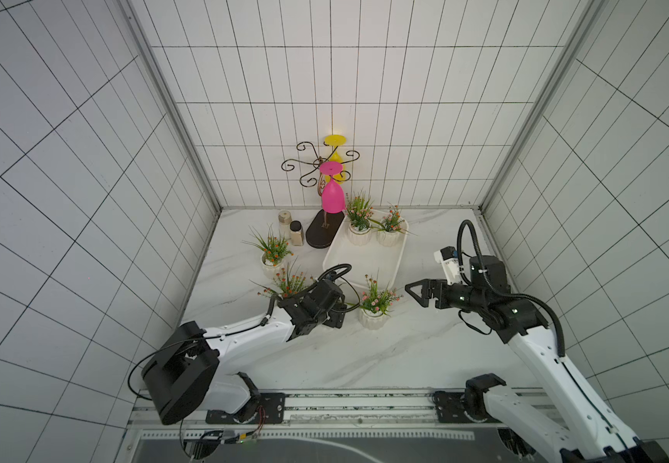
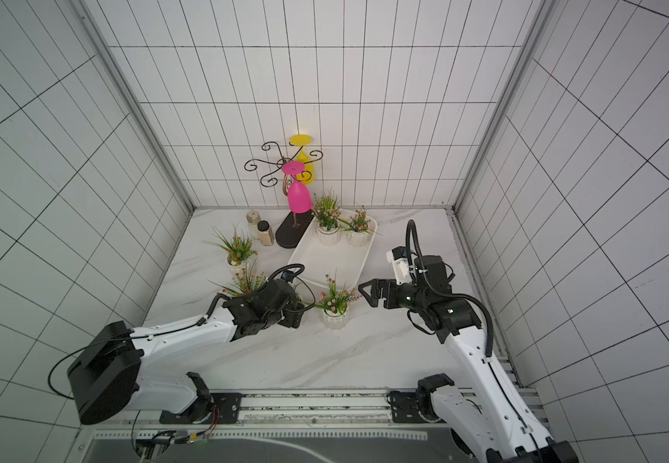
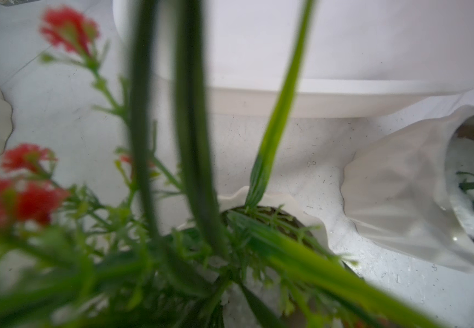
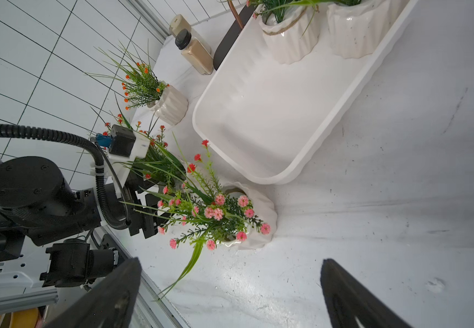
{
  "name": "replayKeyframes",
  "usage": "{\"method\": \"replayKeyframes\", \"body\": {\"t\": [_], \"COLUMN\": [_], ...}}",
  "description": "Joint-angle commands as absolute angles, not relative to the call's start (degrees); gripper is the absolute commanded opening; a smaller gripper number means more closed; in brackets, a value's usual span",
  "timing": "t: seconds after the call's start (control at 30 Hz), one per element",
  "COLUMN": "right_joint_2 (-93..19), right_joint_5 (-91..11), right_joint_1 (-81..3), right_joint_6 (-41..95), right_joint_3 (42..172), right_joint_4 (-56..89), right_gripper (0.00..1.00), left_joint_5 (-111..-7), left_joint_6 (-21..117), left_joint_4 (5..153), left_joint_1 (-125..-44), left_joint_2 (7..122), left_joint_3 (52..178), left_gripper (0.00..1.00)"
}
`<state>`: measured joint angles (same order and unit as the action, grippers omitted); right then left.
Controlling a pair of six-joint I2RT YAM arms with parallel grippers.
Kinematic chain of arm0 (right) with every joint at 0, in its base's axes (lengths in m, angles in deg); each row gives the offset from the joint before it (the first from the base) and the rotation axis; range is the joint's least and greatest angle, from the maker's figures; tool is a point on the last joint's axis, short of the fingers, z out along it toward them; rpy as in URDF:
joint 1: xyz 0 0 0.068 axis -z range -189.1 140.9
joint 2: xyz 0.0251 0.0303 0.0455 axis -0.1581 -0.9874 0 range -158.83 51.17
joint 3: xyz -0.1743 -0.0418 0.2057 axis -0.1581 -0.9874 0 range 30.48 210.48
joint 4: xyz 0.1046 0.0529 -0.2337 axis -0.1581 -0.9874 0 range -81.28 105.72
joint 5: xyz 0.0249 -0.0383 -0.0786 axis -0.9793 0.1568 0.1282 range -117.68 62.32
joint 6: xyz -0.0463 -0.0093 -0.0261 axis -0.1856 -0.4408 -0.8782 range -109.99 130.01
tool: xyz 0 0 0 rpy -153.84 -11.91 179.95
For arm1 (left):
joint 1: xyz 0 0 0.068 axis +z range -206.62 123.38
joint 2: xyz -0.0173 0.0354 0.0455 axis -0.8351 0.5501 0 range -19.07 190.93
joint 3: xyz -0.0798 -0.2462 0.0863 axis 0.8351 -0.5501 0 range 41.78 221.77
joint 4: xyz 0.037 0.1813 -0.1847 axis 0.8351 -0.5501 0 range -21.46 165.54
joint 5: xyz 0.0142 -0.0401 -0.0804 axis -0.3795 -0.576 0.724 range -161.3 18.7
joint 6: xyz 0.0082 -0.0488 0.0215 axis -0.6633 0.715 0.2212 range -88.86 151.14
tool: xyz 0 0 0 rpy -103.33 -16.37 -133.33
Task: Put the potted gypsophila into the storage box
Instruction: Pick up the baby's breath potted plant from the center of the board.
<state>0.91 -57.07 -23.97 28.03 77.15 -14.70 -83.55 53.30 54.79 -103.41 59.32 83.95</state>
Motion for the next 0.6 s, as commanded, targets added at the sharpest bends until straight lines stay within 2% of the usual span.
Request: {"method": "replayKeyframes", "body": {"t": [0.0, 0.57], "right_joint_2": [0.93, 0.55], "right_joint_5": [-58.60, -60.38], "right_joint_1": [-23.42, -22.57], "right_joint_6": [28.27, 28.80], "right_joint_3": [74.42, 74.16], "right_joint_4": [-14.07, -13.74], "right_gripper": [0.99, 0.99], "left_joint_5": [-83.38, -84.05], "left_joint_6": [52.96, 50.35], "left_joint_4": [55.51, 49.75], "left_joint_1": [-103.49, -103.39], "left_joint_2": [58.45, 53.02], "left_joint_3": [83.46, 87.79], "left_gripper": [0.85, 0.79]}}
